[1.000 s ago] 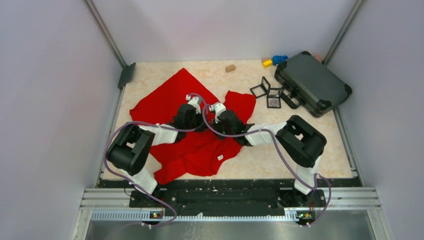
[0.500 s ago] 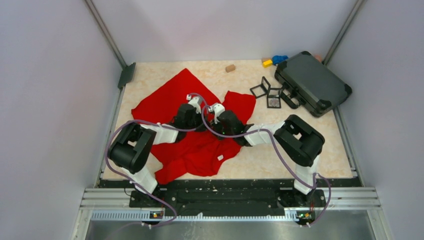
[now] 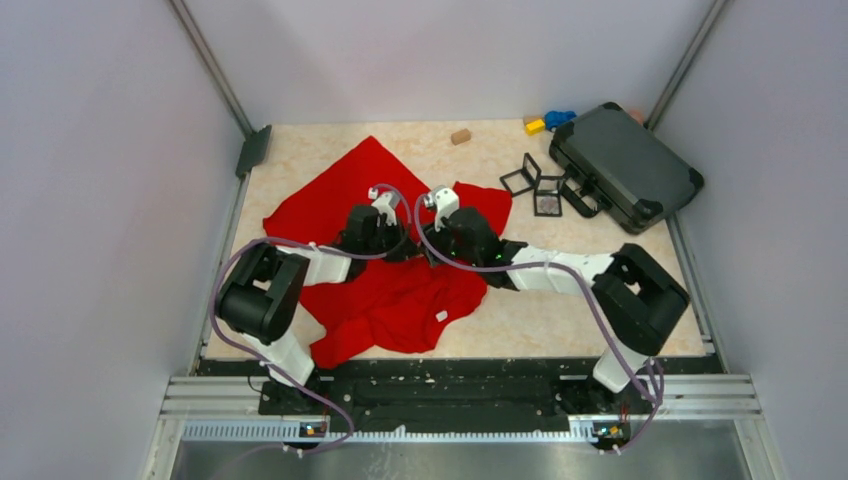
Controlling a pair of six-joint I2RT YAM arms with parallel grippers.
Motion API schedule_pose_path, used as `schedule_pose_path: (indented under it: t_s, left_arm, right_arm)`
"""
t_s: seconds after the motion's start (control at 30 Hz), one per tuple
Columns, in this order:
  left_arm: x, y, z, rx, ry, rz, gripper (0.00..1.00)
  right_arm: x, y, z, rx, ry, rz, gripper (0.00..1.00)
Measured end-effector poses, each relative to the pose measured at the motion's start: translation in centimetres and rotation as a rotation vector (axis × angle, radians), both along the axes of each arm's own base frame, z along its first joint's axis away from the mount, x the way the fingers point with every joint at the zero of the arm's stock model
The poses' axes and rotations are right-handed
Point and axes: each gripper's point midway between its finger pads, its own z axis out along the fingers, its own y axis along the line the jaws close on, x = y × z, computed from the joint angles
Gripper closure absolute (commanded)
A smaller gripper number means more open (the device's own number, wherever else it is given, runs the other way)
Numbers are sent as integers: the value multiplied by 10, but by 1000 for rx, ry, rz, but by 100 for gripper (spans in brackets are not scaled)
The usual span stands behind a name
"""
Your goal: Pin the brooch onto the clothing
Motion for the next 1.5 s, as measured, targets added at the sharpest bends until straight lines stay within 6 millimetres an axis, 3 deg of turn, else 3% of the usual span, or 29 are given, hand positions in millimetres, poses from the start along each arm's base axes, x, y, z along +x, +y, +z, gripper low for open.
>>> schedule_pose_path:
  t_s: [0.07, 0.17, 0.4, 0.7, 1.13, 1.4, 1.5]
  left_arm:
    - [-1, 1, 0, -9, 6, -12, 100]
    - [-1, 3, -1, -14, 7, -24, 100]
    - [-5, 0, 0, -35, 12, -64, 100]
    - [-8, -4, -4, -51, 26, -88, 100]
    - [-8, -5, -3, -59, 24, -90, 100]
    - [-6, -6, 0, -67, 14, -91, 100]
    - [-6, -6, 0, -67, 14, -91, 100]
  right_arm:
    - [4, -5, 23, 29, -50, -27, 48]
    - [5, -20, 33, 45, -73, -60, 48]
    - [5, -63, -12, -5, 16, -126, 52]
    - [2, -39, -17, 95, 53, -74, 52]
    - [-4, -13, -40, 60, 81, -29, 60]
    - [4, -8, -54, 33, 82, -40, 82]
    - [6, -6, -59, 26, 88, -38, 95]
